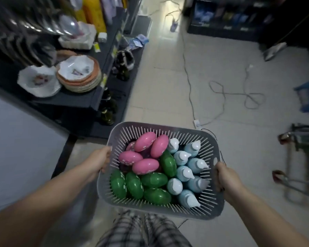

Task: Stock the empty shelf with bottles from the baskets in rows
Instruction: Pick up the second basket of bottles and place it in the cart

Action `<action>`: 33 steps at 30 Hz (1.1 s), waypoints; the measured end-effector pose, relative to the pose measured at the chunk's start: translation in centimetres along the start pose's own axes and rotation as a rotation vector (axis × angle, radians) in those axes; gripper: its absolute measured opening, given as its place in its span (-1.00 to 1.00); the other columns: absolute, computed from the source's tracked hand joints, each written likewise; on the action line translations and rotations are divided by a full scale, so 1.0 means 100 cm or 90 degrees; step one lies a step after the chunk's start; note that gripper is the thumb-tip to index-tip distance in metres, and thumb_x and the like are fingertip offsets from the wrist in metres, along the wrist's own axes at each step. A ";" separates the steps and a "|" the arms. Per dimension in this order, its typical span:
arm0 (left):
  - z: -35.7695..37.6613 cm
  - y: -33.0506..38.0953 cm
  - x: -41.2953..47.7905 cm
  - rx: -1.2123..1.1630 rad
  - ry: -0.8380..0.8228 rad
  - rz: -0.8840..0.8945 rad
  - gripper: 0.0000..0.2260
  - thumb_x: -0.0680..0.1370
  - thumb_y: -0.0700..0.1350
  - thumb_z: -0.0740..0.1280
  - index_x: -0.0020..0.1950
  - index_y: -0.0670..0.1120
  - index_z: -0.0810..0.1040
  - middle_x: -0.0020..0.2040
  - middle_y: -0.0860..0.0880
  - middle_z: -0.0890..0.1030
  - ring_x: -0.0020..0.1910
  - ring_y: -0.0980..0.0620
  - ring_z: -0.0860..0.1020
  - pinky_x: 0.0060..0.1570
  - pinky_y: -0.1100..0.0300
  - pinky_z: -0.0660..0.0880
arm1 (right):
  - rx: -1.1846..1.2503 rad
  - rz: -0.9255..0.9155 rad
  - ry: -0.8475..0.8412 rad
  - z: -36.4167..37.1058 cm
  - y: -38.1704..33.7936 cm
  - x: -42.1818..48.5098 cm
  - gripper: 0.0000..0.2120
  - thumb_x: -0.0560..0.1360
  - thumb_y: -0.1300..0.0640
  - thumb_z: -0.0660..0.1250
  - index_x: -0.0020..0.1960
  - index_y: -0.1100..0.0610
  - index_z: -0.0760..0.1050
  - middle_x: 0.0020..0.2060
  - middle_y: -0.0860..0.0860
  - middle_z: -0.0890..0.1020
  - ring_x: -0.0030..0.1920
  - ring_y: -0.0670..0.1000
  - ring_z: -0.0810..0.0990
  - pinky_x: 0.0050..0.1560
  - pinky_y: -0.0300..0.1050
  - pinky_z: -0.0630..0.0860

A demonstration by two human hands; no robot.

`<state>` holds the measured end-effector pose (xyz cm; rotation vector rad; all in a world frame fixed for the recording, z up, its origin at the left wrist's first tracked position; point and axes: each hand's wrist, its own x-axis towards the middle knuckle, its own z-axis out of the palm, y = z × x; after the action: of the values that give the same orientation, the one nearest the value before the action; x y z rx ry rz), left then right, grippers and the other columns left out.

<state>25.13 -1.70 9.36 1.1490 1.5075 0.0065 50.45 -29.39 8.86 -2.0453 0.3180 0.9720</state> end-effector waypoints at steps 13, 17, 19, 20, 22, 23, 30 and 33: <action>0.263 0.133 -0.051 0.246 -0.240 0.128 -0.69 0.55 -0.20 0.13 -0.41 -0.09 0.30 -0.62 0.01 0.30 -0.70 0.08 0.20 -0.48 0.19 0.12 | 0.350 0.122 0.216 -0.201 0.070 0.011 -0.68 0.52 0.13 0.17 -0.39 0.04 0.20 -0.67 -0.04 0.23 -0.68 -0.05 0.12 -0.56 -0.26 0.09; 0.340 0.166 -0.063 0.332 -0.294 0.183 -0.68 0.55 -0.24 0.13 -0.42 -0.13 0.31 -0.62 -0.03 0.33 -0.72 0.09 0.23 -0.52 0.22 0.15 | 0.404 0.158 0.309 -0.241 0.080 0.013 -0.68 0.51 0.12 0.19 -0.39 0.06 0.23 -0.68 -0.01 0.22 -0.67 -0.04 0.12 -0.49 -0.22 0.06; 0.379 0.187 -0.069 0.376 -0.323 0.213 -0.69 0.57 -0.24 0.11 -0.40 -0.13 0.31 -0.68 0.02 0.33 -0.74 0.09 0.26 -0.62 0.31 0.16 | 0.435 0.174 0.359 -0.257 0.073 0.019 -0.69 0.51 0.12 0.21 -0.39 0.07 0.24 -0.68 0.00 0.23 -0.65 -0.03 0.13 -0.50 -0.23 0.07; 0.400 0.199 -0.072 0.397 -0.333 0.235 -0.69 0.58 -0.24 0.11 -0.39 -0.14 0.32 -0.69 0.02 0.34 -0.73 0.07 0.29 -0.65 0.33 0.16 | 0.450 0.182 0.383 -0.264 0.068 0.023 -0.69 0.50 0.12 0.22 -0.39 0.08 0.25 -0.68 0.00 0.24 -0.63 -0.02 0.14 -0.50 -0.22 0.08; 0.443 0.221 -0.077 0.450 -0.351 0.300 -0.68 0.59 -0.23 0.11 -0.38 -0.14 0.34 -0.60 -0.04 0.40 -0.60 -0.01 0.35 -0.59 0.25 0.21 | 0.488 0.212 0.424 -0.274 0.063 0.028 -0.70 0.48 0.12 0.25 -0.40 0.08 0.27 -0.69 0.00 0.26 -0.59 -0.01 0.16 -0.48 -0.21 0.10; 0.466 0.231 -0.079 0.477 -0.364 0.332 -0.68 0.60 -0.22 0.11 -0.37 -0.14 0.36 -0.51 -0.10 0.42 -0.51 -0.04 0.35 -0.53 0.18 0.23 | 0.521 0.228 0.440 -0.278 0.064 0.030 -0.69 0.48 0.12 0.25 -0.40 0.08 0.28 -0.69 -0.01 0.27 -0.60 -0.01 0.17 -0.49 -0.22 0.11; 0.582 0.274 -0.116 0.622 -0.460 0.445 -0.68 0.61 -0.18 0.10 -0.35 -0.15 0.38 -0.39 -0.17 0.43 -0.41 -0.11 0.39 -0.43 0.12 0.26 | 0.705 0.188 0.508 -0.308 0.076 0.033 -0.63 0.57 0.11 0.23 -0.39 0.05 0.22 -0.65 -0.06 0.25 -0.66 -0.09 0.15 -0.57 -0.27 0.09; 0.623 0.276 -0.143 0.681 -0.517 0.484 -0.70 0.58 -0.26 0.07 -0.36 -0.15 0.32 -0.43 -0.16 0.35 -0.46 -0.08 0.31 -0.45 0.09 0.19 | 0.744 0.194 0.555 -0.323 0.089 0.024 -0.65 0.56 0.11 0.24 -0.37 0.05 0.25 -0.63 -0.07 0.27 -0.64 -0.10 0.16 -0.59 -0.30 0.10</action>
<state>87.37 -32.18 16.21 2.1541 0.2034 -0.7290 64.37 -59.64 13.50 -1.1745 1.3169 -0.1113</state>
